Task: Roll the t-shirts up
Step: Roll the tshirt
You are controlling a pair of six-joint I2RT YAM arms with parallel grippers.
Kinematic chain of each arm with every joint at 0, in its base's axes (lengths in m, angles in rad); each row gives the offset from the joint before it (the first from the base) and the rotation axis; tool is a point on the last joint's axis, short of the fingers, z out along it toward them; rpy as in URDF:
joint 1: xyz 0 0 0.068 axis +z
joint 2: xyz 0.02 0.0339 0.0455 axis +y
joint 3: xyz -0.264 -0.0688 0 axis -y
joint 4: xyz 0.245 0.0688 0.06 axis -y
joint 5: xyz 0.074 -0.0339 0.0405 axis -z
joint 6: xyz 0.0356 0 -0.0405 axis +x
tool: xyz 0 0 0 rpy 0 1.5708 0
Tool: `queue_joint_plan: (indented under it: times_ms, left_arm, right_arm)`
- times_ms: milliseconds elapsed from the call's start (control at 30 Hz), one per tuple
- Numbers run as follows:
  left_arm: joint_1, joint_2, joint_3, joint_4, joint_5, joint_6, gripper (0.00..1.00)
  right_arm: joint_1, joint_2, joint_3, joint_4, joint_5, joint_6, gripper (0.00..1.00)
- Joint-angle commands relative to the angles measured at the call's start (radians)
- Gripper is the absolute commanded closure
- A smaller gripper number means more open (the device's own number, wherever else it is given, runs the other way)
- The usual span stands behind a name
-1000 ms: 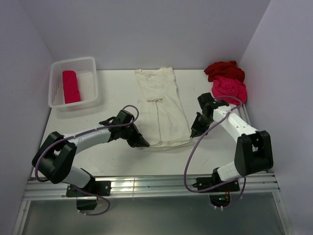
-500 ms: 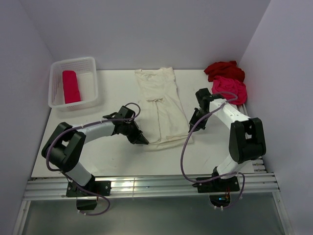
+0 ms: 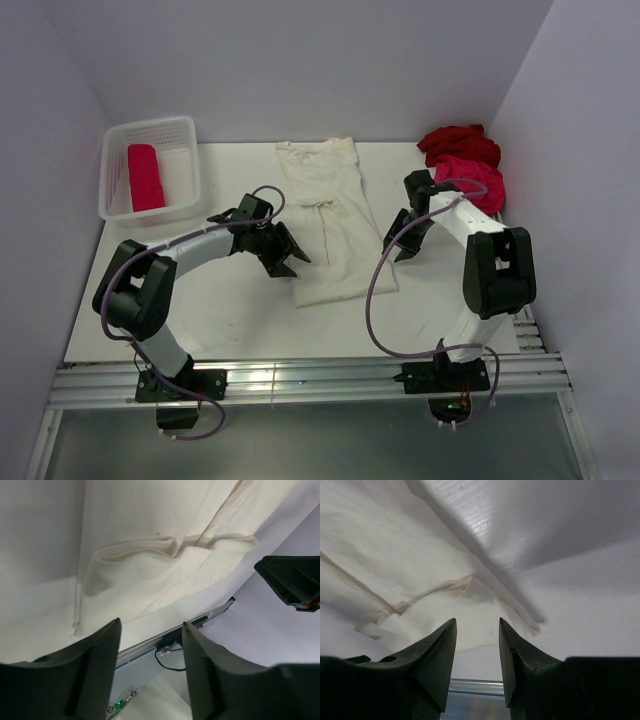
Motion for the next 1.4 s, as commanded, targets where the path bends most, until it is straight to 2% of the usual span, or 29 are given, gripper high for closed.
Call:
queue_joint_plan:
  times_ms: [0,200,333,400,500,567,700,767,967,1133,1367]
  left_arm:
    - [0.024,-0.002,0.051,-0.042,-0.01,0.043,0.4]
    - [0.03,-0.064,0.035,-0.03,-0.025,0.1,0.45]
    - [0.011,-0.117,-0.082,-0.004,-0.031,0.126,0.37]
    - [-0.007,-0.165,-0.151,0.078,-0.016,0.108,0.34]
    - [-0.025,-0.208,-0.268,0.166,0.001,0.048,0.3]
    - [-0.041,-0.22,-0.316,0.188,-0.001,0.039,0.28]
    - [-0.073,-0.225,-0.33,0.2,-0.03,0.047,0.19]
    - [-0.087,-0.219,-0.337,0.226,-0.036,0.039,0.18]
    - [-0.09,-0.168,-0.397,0.352,-0.028,0.004,0.17]
    - [-0.091,-0.13,-0.408,0.39,-0.025,-0.006,0.17]
    - [-0.096,-0.084,-0.406,0.416,-0.021,-0.022,0.22]
  right_arm:
    - [-0.03,-0.046,0.034,0.034,-0.004,-0.002,0.52]
    - [-0.05,-0.198,-0.071,0.096,-0.028,-0.039,0.52]
    - [-0.049,-0.238,-0.2,0.139,-0.127,-0.05,0.51]
    - [-0.05,-0.282,-0.284,0.174,-0.153,-0.063,0.5]
    - [-0.049,-0.348,-0.361,0.218,-0.153,-0.066,0.36]
    - [-0.05,-0.364,-0.385,0.234,-0.148,-0.069,0.35]
    - [-0.05,-0.362,-0.426,0.261,-0.14,-0.077,0.34]
    - [-0.05,-0.355,-0.438,0.294,-0.13,-0.079,0.34]
    - [-0.049,-0.312,-0.449,0.343,-0.099,-0.082,0.35]
    - [-0.05,-0.3,-0.464,0.363,-0.071,-0.082,0.36]
    - [-0.05,-0.264,-0.494,0.402,-0.078,-0.062,0.42]
